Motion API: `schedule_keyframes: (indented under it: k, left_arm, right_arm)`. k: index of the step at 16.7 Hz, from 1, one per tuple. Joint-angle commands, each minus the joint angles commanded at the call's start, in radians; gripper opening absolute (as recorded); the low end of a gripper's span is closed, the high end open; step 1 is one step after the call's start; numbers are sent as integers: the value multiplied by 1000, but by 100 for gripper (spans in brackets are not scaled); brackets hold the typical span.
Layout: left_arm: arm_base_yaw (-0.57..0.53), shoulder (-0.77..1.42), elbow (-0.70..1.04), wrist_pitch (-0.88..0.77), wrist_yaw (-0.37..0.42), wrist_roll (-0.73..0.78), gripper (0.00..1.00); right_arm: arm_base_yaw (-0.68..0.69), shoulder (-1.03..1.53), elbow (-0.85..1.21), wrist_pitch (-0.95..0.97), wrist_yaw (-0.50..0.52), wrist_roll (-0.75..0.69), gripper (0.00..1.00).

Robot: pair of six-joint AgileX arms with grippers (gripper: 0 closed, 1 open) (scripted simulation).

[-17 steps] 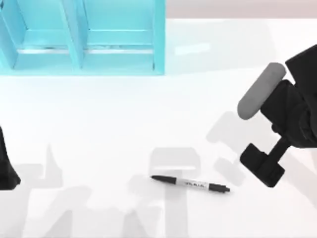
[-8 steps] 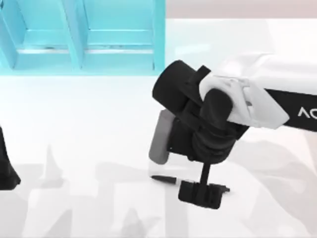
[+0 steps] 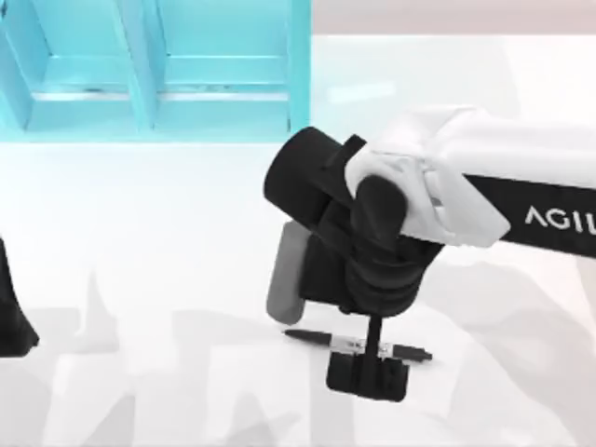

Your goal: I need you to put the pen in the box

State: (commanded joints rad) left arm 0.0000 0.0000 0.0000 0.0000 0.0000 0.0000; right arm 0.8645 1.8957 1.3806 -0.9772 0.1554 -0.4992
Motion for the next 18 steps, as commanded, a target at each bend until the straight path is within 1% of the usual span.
schedule_keyframes:
  k: [3,10,15,18]
  left_arm:
    - [0,0,0,0,0,0,100]
    - [0,0,0,0,0,0,100]
    - [0,0,0,0,0,0,100]
    - [0,0,0,0,0,0,100]
  right_arm:
    - [-3,24,-20,39,1,-7,100]
    - [-33,174,-143,325,0,-36,100]
    - [-36,190,-155,349,0,-40,100]
    - [-36,190,-155,349,0,-40,77]
